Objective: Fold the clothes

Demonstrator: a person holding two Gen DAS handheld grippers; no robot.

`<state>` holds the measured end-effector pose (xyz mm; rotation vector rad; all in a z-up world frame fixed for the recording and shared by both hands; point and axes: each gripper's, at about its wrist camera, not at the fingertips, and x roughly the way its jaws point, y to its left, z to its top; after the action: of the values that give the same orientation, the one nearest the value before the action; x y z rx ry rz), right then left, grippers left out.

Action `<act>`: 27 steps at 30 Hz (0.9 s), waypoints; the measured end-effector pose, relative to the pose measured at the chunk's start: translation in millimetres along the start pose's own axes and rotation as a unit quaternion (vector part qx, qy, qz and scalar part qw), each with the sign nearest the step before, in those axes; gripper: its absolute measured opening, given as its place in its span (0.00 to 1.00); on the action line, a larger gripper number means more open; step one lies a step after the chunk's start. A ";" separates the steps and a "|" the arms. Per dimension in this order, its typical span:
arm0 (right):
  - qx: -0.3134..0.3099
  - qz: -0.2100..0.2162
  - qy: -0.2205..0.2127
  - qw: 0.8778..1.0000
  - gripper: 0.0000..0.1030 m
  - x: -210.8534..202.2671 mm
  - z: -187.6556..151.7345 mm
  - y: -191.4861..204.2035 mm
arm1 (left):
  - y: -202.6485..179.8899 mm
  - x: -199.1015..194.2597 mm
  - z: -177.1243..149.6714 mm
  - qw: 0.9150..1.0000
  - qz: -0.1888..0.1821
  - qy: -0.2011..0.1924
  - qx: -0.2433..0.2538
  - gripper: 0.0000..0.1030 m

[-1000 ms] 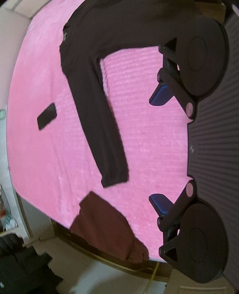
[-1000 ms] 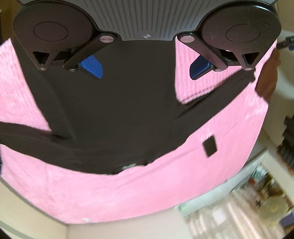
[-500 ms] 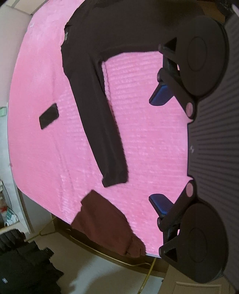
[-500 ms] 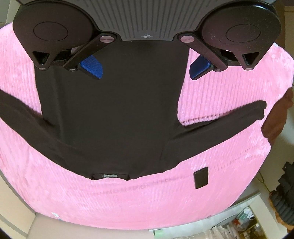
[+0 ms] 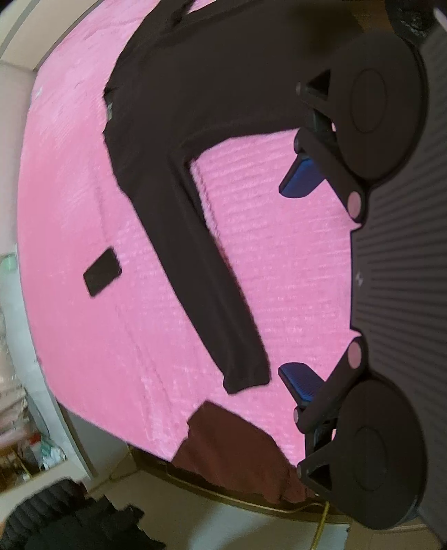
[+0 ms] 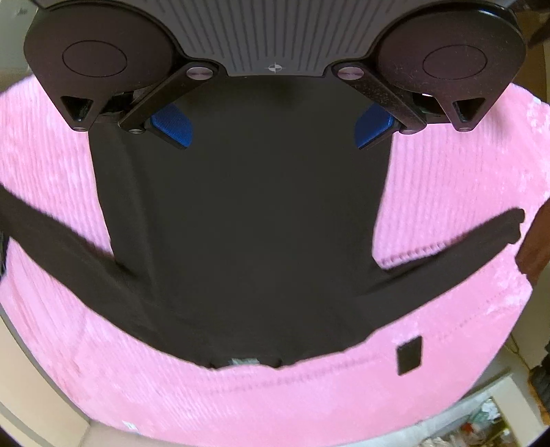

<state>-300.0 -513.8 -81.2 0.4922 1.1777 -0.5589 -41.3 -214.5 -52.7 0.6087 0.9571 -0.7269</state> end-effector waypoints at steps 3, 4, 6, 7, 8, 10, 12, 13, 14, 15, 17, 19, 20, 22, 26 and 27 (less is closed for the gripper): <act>0.017 -0.010 0.009 1.000 1.00 -3.7 -16.5 -13.4 | -16.5 6.3 6.0 0.999 -0.016 0.004 0.028 0.97; 0.022 -0.013 0.012 1.000 1.00 -5.0 -22.0 -17.8 | -22.4 8.3 8.8 0.999 -0.022 0.004 0.039 0.97; 0.028 -0.024 0.016 0.999 1.00 -7.7 -32.6 -24.3 | -34.0 12.1 15.6 0.998 -0.034 0.000 0.058 0.97; 0.030 -0.029 0.018 0.999 1.00 -9.1 -37.8 -27.3 | -39.3 13.1 18.8 0.997 -0.040 -0.002 0.067 0.97; 0.032 -0.035 0.021 0.999 1.00 -10.5 -43.0 -30.3 | -44.5 14.0 21.6 0.996 -0.044 -0.004 0.074 0.97; 0.040 -0.042 0.024 0.998 1.00 -12.6 -51.9 -34.5 | -54.0 15.1 27.4 0.994 -0.052 -0.008 0.091 0.97; 0.051 -0.044 0.026 0.997 1.00 -13.9 -58.9 -37.5 | -58.6 14.1 30.7 0.993 -0.057 -0.015 0.101 0.97; 0.056 -0.044 0.028 0.997 1.00 -14.1 -61.3 -38.4 | -60.0 13.4 32.4 0.993 -0.059 -0.018 0.105 0.97; 0.059 -0.044 0.029 0.997 1.00 -14.0 -62.4 -38.0 | -59.4 12.9 33.1 0.992 -0.060 -0.020 0.107 0.97; 0.058 -0.044 0.029 0.997 1.00 -13.9 -62.5 -36.8 | -59.0 12.2 33.2 0.992 -0.058 -0.022 0.108 0.97; 0.050 -0.041 0.026 0.998 1.00 -14.3 -59.6 -30.6 | -53.1 12.0 31.0 0.993 -0.052 -0.021 0.104 0.98; 0.035 -0.030 0.017 0.999 1.00 -14.4 -54.9 -20.8 | -43.6 10.7 25.6 0.995 -0.040 -0.019 0.092 0.98; 0.021 -0.019 0.007 1.000 1.00 -14.5 -51.3 -12.9 | -38.9 10.1 22.9 0.996 -0.034 -0.017 0.085 0.98; -0.011 0.007 -0.019 1.000 1.00 -15.0 -44.3 4.3 | -24.4 6.3 11.5 0.997 -0.019 -0.018 0.074 0.98; -0.130 0.069 -0.074 0.986 1.00 -14.9 -23.0 63.1 | 11.3 1.4 -17.7 0.998 0.013 -0.022 0.064 0.98; -0.159 0.083 -0.082 0.980 1.00 -14.8 -16.7 81.0 | 21.4 2.0 -25.4 0.998 0.022 -0.019 0.064 0.98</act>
<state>-264.2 -439.2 -66.8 0.2616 1.0316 -0.2542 -36.7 -183.1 -62.9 0.7236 0.8649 -0.7628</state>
